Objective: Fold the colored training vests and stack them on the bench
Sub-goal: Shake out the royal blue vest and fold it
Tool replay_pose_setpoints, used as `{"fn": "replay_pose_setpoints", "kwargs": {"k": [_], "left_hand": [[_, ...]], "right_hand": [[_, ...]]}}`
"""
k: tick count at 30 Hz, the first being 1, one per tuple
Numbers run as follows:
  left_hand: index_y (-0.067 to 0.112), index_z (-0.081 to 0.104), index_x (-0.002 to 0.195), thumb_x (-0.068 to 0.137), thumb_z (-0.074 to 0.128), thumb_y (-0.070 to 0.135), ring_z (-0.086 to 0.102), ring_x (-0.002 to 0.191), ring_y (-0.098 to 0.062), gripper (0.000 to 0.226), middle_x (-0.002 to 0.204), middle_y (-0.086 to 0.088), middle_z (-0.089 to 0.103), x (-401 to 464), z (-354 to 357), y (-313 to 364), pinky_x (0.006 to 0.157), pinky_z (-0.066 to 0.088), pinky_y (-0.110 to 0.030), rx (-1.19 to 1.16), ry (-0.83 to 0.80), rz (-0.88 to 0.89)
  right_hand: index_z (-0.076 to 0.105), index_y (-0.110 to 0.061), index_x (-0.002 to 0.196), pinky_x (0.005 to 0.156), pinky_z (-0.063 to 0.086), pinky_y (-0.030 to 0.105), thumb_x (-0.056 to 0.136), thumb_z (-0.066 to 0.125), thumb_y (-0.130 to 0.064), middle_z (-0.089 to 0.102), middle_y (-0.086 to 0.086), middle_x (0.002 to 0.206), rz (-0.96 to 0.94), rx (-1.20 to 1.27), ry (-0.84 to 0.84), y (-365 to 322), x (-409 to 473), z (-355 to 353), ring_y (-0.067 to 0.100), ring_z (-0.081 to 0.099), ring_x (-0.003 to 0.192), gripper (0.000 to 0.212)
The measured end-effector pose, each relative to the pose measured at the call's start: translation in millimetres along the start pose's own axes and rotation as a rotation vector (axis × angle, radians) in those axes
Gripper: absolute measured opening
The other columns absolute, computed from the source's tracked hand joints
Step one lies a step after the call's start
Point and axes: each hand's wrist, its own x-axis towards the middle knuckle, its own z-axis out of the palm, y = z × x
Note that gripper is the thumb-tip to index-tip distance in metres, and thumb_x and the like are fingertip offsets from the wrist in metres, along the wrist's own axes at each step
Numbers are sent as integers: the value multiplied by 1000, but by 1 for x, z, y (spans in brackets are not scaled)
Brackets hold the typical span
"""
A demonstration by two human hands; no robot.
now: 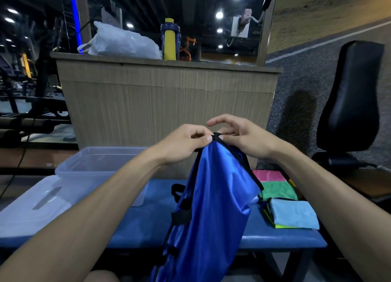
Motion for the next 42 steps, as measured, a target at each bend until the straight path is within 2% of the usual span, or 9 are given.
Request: {"fn": "replay_pose_setpoints", "kwargs": {"k": [3, 8, 11, 19, 26, 30, 34, 37, 42], "left_hand": [[12, 74, 100, 104, 54, 18, 67, 88, -16, 21, 95, -6, 75, 2, -1, -1, 93, 52, -40, 90, 45, -5], [12, 73, 99, 105, 53, 16, 69, 104, -28, 21, 102, -9, 75, -2, -15, -12, 100, 51, -45, 82, 181, -9], [14, 72, 98, 105, 52, 17, 68, 94, -18, 21, 101, -7, 74, -4, -23, -20, 95, 51, -40, 119, 264, 14], [26, 69, 98, 105, 53, 20, 66, 90, -7, 19, 93, 11, 72, -18, -24, -47, 82, 49, -29, 284, 282, 64], [19, 72, 101, 105, 52, 17, 69, 99, -21, 20, 99, 1, 75, -29, -27, -70, 97, 52, -45, 147, 345, -26], [13, 72, 104, 106, 51, 16, 69, 104, -27, 20, 104, -6, 75, -28, -29, -70, 103, 51, -50, -8, 365, -24], [15, 73, 102, 105, 54, 19, 66, 91, -22, 19, 98, -10, 75, -29, -35, -72, 92, 52, -51, -115, 377, -47], [13, 73, 101, 105, 53, 14, 67, 88, -16, 20, 93, -5, 75, -29, -37, -73, 88, 52, -40, -165, 416, -50], [6, 71, 106, 104, 53, 10, 68, 88, -9, 19, 98, -5, 76, -39, -29, -67, 82, 54, -25, -100, 288, -5]], "right_hand": [[59, -19, 119, 77, 53, 38, 100, 57, -5, 73, 11, 95, 31, -22, 13, 3, 0, 1, 17, 66, 81, 24], [57, -9, 113, 70, 51, 32, 85, 61, 12, 62, 5, 82, 87, 4, -14, 16, -9, 2, 17, 58, 73, 35], [57, -7, 111, 55, 48, 30, 80, 60, 11, 61, 7, 82, 208, -45, -30, 30, -18, 2, 20, 55, 69, 36], [60, -9, 104, 66, 59, 42, 88, 56, 14, 61, 9, 81, 246, -72, 32, 40, -26, -12, 20, 59, 71, 29], [69, 3, 100, 50, 47, 15, 95, 43, 16, 63, -9, 65, 204, -94, -111, 23, -26, -13, 4, 57, 53, 29], [73, -6, 96, 58, 55, 22, 96, 46, 8, 67, -5, 72, 229, -249, -72, 26, -21, -9, 17, 67, 63, 30], [58, -19, 60, 63, 54, 26, 97, 45, 5, 51, 0, 61, 201, -180, -158, 25, -25, -6, 19, 63, 60, 46], [47, -9, 59, 53, 44, 19, 97, 51, 1, 43, 7, 59, 190, -108, -122, 24, -30, -6, 25, 61, 63, 39], [59, -12, 63, 51, 35, 23, 91, 71, -40, 55, -5, 52, -51, -485, 106, 22, -18, -33, 1, 47, 50, 41]]}}
